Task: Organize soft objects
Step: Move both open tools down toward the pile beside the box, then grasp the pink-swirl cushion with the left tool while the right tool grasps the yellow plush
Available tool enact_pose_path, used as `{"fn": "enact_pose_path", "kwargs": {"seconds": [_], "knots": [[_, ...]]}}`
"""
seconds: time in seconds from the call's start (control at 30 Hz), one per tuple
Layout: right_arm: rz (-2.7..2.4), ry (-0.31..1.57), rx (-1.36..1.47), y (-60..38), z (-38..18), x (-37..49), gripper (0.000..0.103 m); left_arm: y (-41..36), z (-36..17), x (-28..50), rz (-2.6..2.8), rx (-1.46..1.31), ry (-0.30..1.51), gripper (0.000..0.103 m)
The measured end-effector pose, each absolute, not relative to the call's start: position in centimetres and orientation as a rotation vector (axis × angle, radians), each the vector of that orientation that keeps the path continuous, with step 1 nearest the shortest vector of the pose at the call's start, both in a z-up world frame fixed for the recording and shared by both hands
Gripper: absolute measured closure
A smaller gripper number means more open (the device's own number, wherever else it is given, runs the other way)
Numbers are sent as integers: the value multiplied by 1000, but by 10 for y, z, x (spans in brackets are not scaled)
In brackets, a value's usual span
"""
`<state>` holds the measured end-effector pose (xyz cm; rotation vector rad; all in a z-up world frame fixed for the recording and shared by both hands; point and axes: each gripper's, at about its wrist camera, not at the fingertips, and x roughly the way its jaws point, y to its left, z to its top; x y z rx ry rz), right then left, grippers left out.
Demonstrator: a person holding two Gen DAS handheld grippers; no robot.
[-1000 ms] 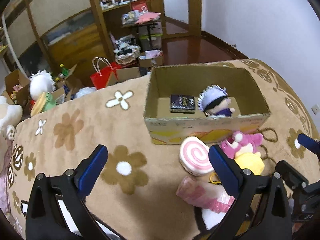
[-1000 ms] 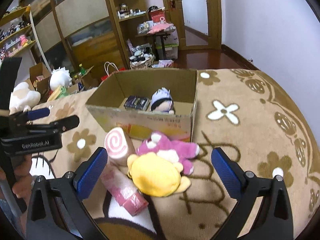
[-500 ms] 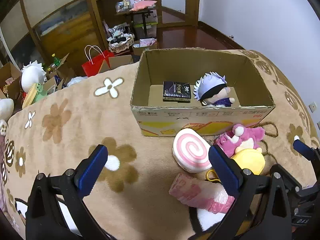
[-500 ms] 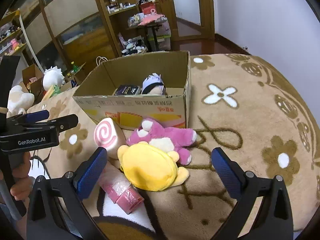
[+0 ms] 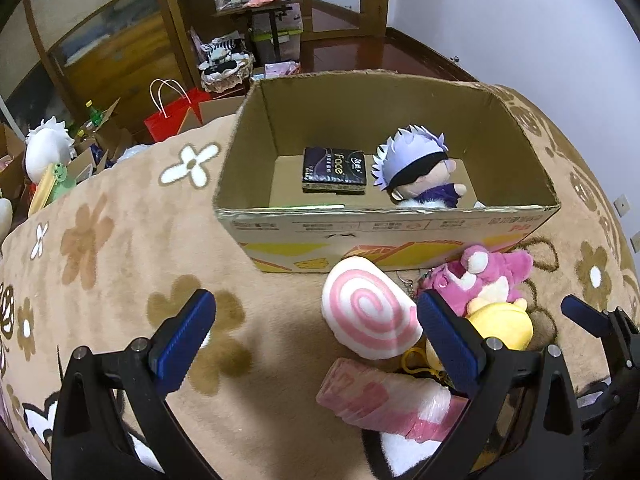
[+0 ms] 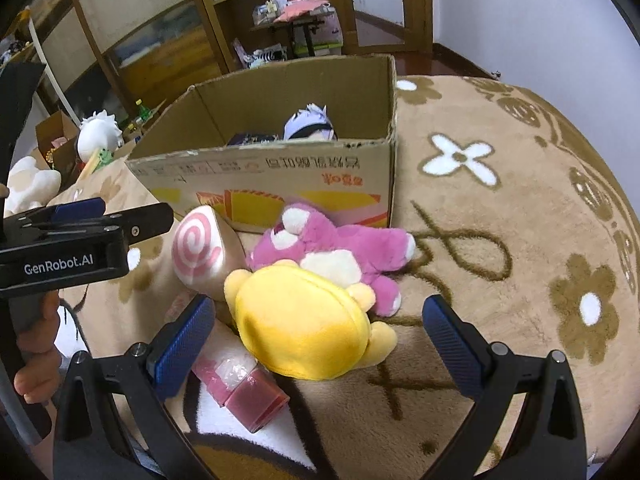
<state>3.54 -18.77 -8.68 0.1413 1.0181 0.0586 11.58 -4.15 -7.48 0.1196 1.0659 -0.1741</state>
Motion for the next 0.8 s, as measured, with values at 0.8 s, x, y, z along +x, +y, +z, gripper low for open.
{"fn": "enact_pose_path", "kwargs": {"seconds": [0.8], "knots": [[91,1157,135,-174,-124,47,0,-65,-121,133,-232,144,1146,3]]}}
